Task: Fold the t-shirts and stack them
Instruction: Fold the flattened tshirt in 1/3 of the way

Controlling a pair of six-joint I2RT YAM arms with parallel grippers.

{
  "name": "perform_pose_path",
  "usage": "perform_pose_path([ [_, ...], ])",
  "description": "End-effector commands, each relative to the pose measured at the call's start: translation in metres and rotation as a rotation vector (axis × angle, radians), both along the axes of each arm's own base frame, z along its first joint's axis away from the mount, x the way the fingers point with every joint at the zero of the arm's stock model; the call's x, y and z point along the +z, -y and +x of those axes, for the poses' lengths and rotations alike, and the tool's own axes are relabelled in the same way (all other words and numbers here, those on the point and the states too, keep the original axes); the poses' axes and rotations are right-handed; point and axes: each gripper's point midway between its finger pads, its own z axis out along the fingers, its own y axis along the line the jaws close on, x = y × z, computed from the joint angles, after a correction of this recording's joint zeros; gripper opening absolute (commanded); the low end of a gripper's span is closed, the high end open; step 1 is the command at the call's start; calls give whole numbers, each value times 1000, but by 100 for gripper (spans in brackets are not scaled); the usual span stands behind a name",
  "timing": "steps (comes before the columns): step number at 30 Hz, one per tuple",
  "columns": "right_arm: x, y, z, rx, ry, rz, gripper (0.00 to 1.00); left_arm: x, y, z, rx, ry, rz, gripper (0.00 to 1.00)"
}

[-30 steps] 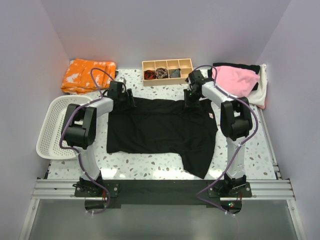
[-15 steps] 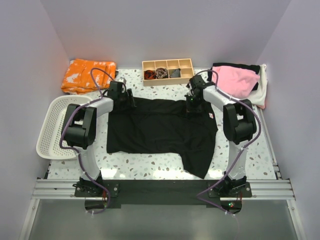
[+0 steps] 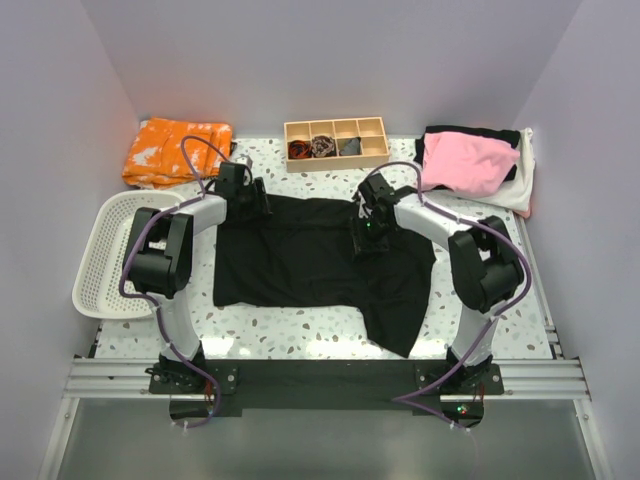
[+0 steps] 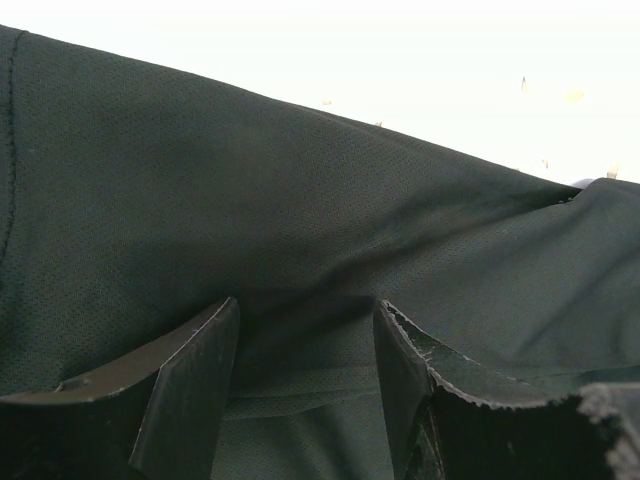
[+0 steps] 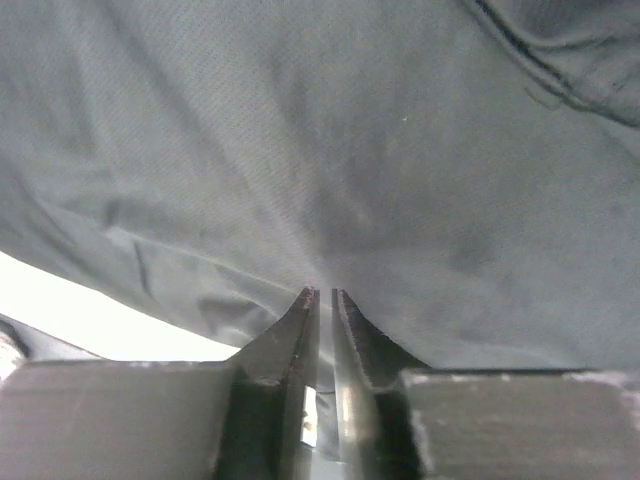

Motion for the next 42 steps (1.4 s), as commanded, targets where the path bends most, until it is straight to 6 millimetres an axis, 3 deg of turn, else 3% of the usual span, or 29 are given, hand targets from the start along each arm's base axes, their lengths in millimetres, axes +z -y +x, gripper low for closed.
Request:
perform_pose_path([
  [1,24,6,32,-41,131,-31,55,-3,3,2,-13,-3,7,61],
  [3,34,13,55,-62,188,-88,65,-2,5,3,-17,0,0,61],
  [6,47,19,83,-101,240,-128,66,-2,6,3,-18,1,-6,61],
  [12,29,25,112,-156,223,-207,66,-1,4,2,-17,1,4,61],
  [32,1,59,101,-202,189,-366,57,-7,3,-1,-23,-15,10,61],
  [34,1,59,101,-200,191,-368,49,-8,3,-2,-21,-17,11,61],
  [38,1,61,99,-197,188,-368,11,-9,3,-1,-22,-17,9,61],
  [40,3,58,97,-190,187,-354,2,-8,3,-1,-22,-14,9,61],
  [42,2,56,93,-184,176,-338,0,-10,3,-2,-23,-20,9,61],
])
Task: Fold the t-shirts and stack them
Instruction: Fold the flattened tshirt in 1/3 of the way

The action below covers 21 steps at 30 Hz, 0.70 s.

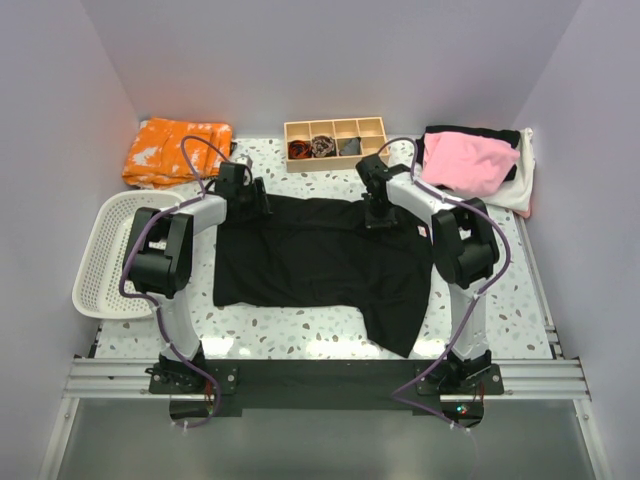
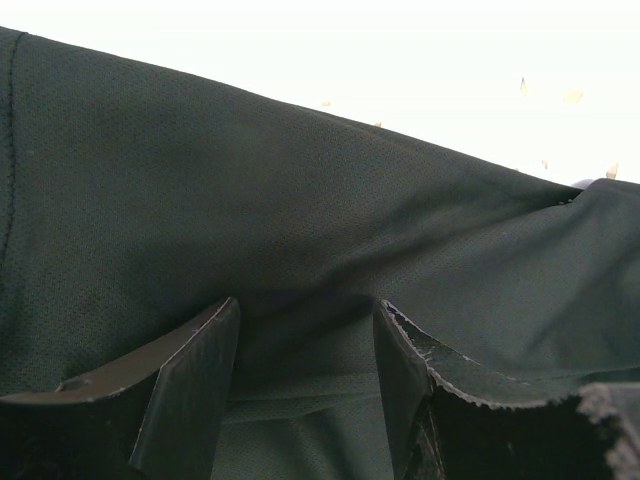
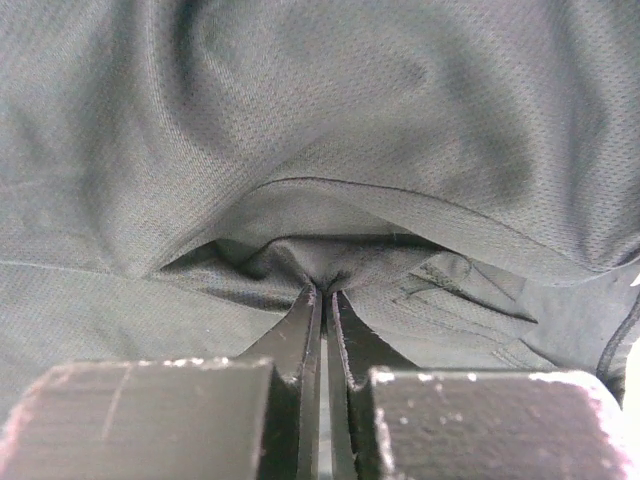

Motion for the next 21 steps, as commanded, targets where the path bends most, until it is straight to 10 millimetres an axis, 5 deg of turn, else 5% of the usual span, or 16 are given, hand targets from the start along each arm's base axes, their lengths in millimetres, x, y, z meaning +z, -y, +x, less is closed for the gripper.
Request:
perform_pose_path([
  [1,18,-1,-2,4,35,30,0,-9,3,-2,-21,-21,11,61],
  [12,26,-10,-62,-37,-40,188,0,-14,4,-1,-21,-32,6,61],
  [13,21,-14,-71,-31,-71,215,4,-15,4,-1,-22,-32,5,61],
  [14,20,-22,-78,-21,-99,255,18,-15,4,-2,-20,-34,8,61],
  [17,17,-39,-89,22,-137,327,9,-15,2,-2,-12,-36,18,60],
  [21,30,-35,-91,58,-124,317,29,-17,-9,-5,14,-55,70,60],
])
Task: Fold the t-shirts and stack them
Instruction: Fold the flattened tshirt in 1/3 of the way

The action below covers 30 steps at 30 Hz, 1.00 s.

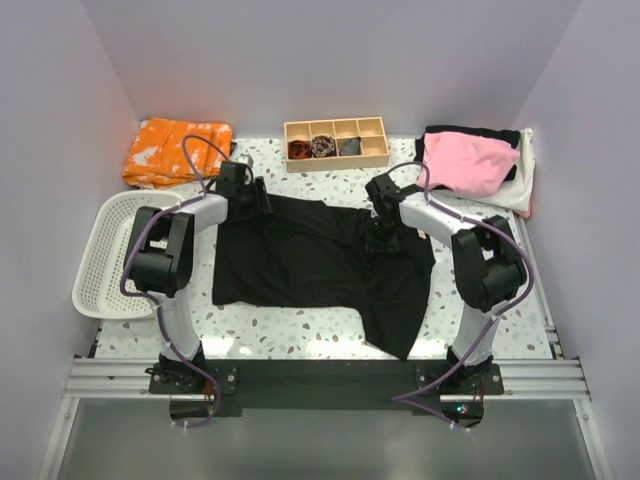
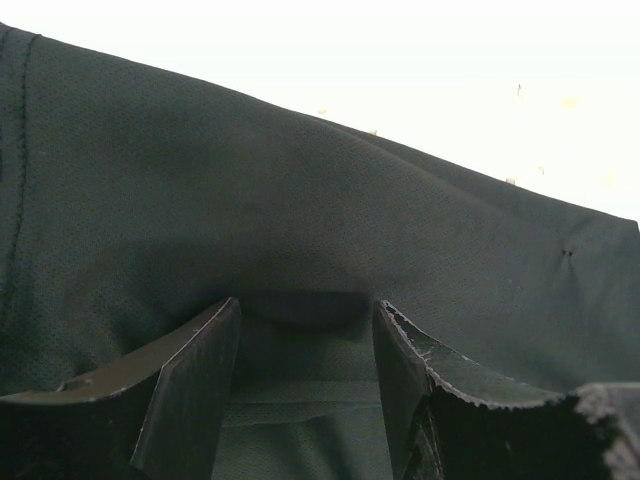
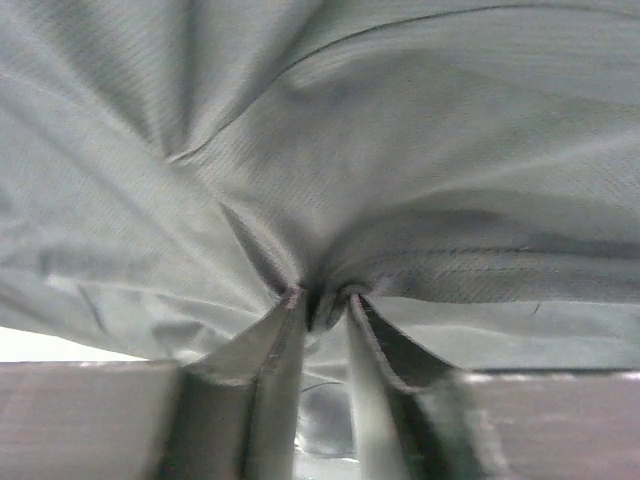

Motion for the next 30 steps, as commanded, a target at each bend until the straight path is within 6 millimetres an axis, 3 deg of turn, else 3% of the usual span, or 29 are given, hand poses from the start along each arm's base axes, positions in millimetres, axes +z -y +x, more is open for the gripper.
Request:
perform_pose_path([
  [1,31,-11,4,48,52,62,34,-15,-13,-8,20,-58,87,60],
  [3,40,1,9,43,73,-6,41,-13,-19,-9,36,-69,114,60],
  [7,70,29,37,-27,219,-119,59,1,-29,-7,75,-43,158,61],
  [12,82,63,72,-148,322,-101,62,5,-38,-9,101,-54,189,62],
  [14,72,70,84,-177,330,-77,58,5,-38,-11,102,-58,189,62],
  [15,59,66,96,-169,323,-54,54,5,-37,-11,101,-58,186,62],
  [18,46,52,118,-151,324,12,50,6,-33,-11,90,-56,163,62],
  [25,34,40,163,-148,356,24,48,10,-30,-10,82,-48,149,62],
  [28,27,65,170,-196,345,-125,48,9,-34,-11,93,-55,169,62],
  [30,10,86,164,-225,285,-224,48,6,-40,-15,107,-73,191,62],
])
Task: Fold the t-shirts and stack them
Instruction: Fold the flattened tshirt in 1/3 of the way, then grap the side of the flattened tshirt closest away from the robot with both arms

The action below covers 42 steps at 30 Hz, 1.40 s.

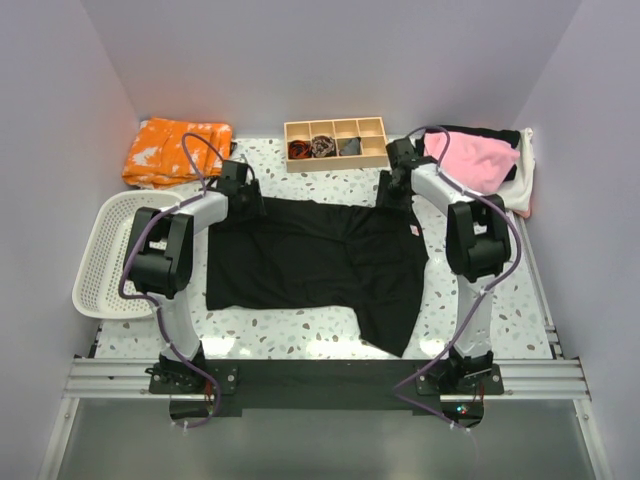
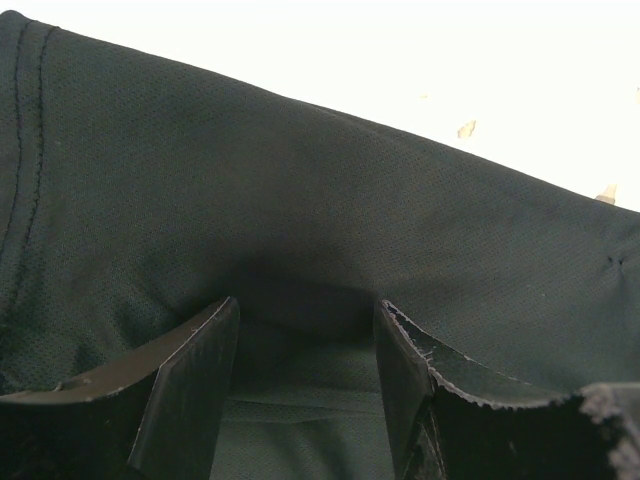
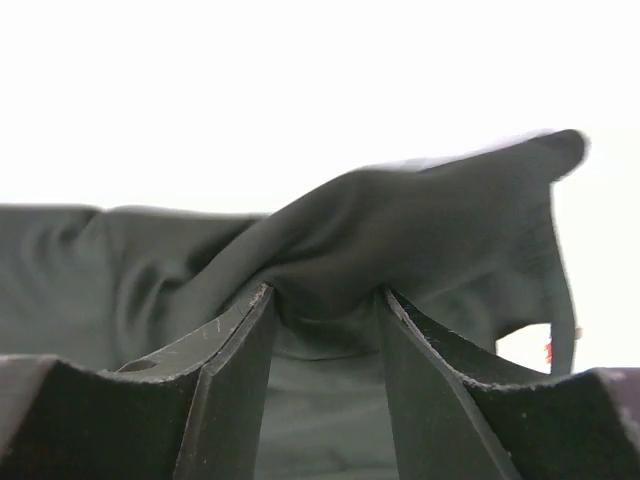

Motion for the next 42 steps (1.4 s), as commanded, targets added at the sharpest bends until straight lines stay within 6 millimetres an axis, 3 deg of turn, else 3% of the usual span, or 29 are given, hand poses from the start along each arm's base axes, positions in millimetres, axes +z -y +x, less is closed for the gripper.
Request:
perform_pose_path([
  [1,7,45,19,-101,16,-199,48,7,-16,-8,23,-23,57,62],
  [5,-10,85,16,-189,-34,-262,48,-4,-33,-18,66,-55,68,62],
  [8,-15,103,13,-228,-54,-278,48,-7,-45,-20,90,-59,63,62],
  [11,-9,108,18,-217,-34,-282,52,-2,-47,-15,92,-35,62,62],
  [14,5,90,31,-153,40,-176,61,11,-39,-5,64,24,23,62],
  [15,14,78,40,-129,91,-112,63,23,-36,2,60,68,8,62],
  [18,46,68,42,-96,174,-51,77,52,-32,12,50,155,-16,62],
  [19,67,65,40,-84,216,-30,80,61,-33,15,57,181,-17,62],
  [24,128,68,26,-85,332,-19,87,132,-37,19,79,363,-27,64],
  [26,142,71,13,-91,340,-19,90,142,-38,13,79,382,-28,65],
  [27,140,71,1,-87,302,-23,90,148,-39,6,89,378,-33,66],
  [30,130,71,-32,-88,227,-6,90,130,-39,-22,114,273,-52,65],
  [32,107,73,-61,-99,147,-8,89,101,-32,-51,105,186,-60,64],
  [33,110,74,-74,-102,148,-3,89,104,-29,-63,115,194,-83,64],
  [34,88,76,-98,-104,83,-10,89,81,-29,-85,123,140,-80,64],
  [35,81,76,-110,-111,60,-7,88,74,-26,-98,125,119,-87,64],
  [36,71,78,-135,-118,24,-4,88,78,-25,-109,147,129,-112,64],
  [37,66,78,-148,-120,-1,0,88,63,-28,-127,166,89,-105,64],
  [39,49,76,-181,-138,-73,18,87,62,-34,-152,226,58,-106,63],
  [41,51,72,-200,-166,-66,41,87,56,-45,-178,279,30,-78,62],
  [42,42,72,-215,-176,-101,37,87,51,-48,-189,322,11,-82,61],
])
